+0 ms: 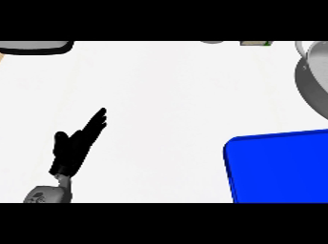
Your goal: Pick the can from the tray and place it in the pot
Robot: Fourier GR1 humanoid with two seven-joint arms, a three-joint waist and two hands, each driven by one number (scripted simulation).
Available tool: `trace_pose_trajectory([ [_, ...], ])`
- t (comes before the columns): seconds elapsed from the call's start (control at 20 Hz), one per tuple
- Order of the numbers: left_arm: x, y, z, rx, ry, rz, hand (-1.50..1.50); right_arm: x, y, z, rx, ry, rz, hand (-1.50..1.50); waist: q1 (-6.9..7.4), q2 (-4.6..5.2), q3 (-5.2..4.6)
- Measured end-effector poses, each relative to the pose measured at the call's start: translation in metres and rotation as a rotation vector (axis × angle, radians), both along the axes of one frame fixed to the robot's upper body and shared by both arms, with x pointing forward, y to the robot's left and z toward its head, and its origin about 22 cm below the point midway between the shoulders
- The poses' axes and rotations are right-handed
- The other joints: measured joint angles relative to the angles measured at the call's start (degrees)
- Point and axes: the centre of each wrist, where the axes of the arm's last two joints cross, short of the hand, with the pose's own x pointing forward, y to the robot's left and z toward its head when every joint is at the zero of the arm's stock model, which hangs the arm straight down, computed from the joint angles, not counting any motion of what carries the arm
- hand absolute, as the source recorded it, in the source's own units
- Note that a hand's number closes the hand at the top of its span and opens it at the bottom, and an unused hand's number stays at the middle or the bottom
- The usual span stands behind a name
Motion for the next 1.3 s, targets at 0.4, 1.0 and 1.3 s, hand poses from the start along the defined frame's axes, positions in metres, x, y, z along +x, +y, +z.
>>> trace_pose_trajectory([
  [0.4, 0.002, -0.003, 0.000, 0.001, 0.004, -0.016, 0.00, 0.071, 0.030, 0.058, -0.094, 0.092, -0.001, 1.50, 0.53, 0.09, 0.01],
  [1.0, 0.010, -0.010, 0.004, -0.002, 0.005, -0.038, 0.00, 0.160, 0.084, 0.084, -0.276, 0.331, 0.005, 1.50, 2.01, 0.57, 0.05],
  [1.3, 0.012, -0.015, 0.007, -0.002, 0.010, -0.054, 0.00, 0.184, 0.104, 0.066, -0.496, 0.516, -0.072, 1.50, 2.94, 0.89, 0.06],
])
